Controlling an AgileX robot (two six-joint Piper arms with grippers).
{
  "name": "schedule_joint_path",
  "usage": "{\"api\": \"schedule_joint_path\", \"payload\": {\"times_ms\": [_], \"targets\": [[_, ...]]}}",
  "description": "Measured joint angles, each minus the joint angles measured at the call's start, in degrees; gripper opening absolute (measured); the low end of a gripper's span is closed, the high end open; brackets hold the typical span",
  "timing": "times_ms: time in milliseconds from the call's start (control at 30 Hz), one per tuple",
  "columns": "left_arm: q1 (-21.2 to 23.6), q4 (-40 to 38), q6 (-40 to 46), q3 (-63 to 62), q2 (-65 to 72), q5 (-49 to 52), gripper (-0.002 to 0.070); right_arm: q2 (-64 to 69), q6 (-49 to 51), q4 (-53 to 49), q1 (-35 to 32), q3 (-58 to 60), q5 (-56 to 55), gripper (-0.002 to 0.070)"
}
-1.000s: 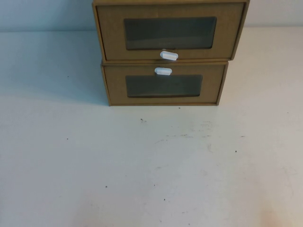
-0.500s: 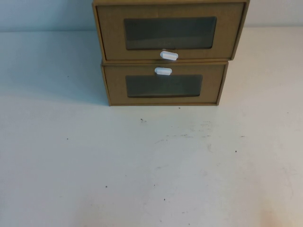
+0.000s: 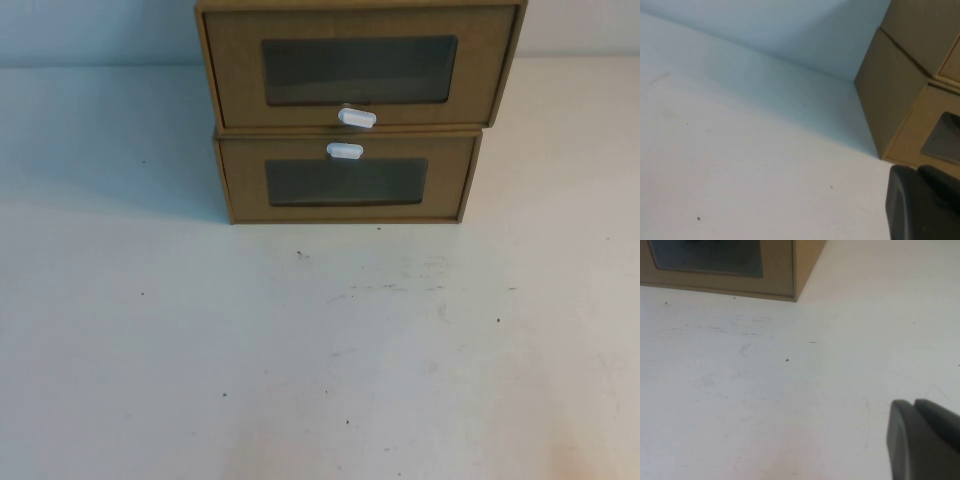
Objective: Open the shoe box
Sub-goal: 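Pull the top drawer of the cardboard box fully open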
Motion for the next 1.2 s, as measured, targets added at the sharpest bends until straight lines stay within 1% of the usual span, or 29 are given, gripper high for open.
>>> {"api": "schedule_joint_path", "payload": {"times_ms": [200,300,433,533,667,767,833,900,1000,1100,1200], "targets": [[0.0,-0.7,0.0,0.0,0.0,-4.8,-0.0005,0.0,0.0,0.0,0.0,0.0,0.0,-0.0013],[0.0,-2.4,-1.2,0.0,0.0,-5.0,-0.0005,0.0,0.0,0.0,0.0,0.0,0.0,-0.0013],[0.0,-4.0,-2.5,-4.4,4.0,0.8,-0.0005,0.0,0.0,0.0,0.0,0.0,0.0,-0.0013],[0.0,-4.3,0.6,-12.3,11.6,4.8,-0.0005,0.0,0.0,0.0,0.0,0.0,0.0,-0.0016],[0.0,-4.3,7.5,-25.7,26.6,13.3,-0.0005,0.0,0.0,0.0,0.0,0.0,0.0,-0.0016],[0.0,-6.1,15.3,-36.7,37.9,21.7,-0.0005,0.0,0.0,0.0,0.0,0.0,0.0,-0.0016],[0.0,-10.4,24.6,-43.0,44.1,25.0,-0.0005,0.0,0.0,0.0,0.0,0.0,0.0,-0.0016],[0.0,-18.2,35.3,-49.0,49.8,27.6,-0.0005,0.0,0.0,0.0,0.0,0.0,0.0,-0.0016],[0.1,-28.8,46.9,-57.3,56.7,30.6,-0.0005,0.0,0.0,0.0,0.0,0.0,0.0,-0.0016],[0.1,-32.6,52.2,-65.6,63.0,33.7,-0.0005,0.0,0.0,0.0,0.0,0.0,0.0,-0.0016],[0.1,-33.5,53.9,-74.9,70.1,37.4,-0.0005,0.0,0.0,0.0,0.0,0.0,0.0,-0.0016]]}}
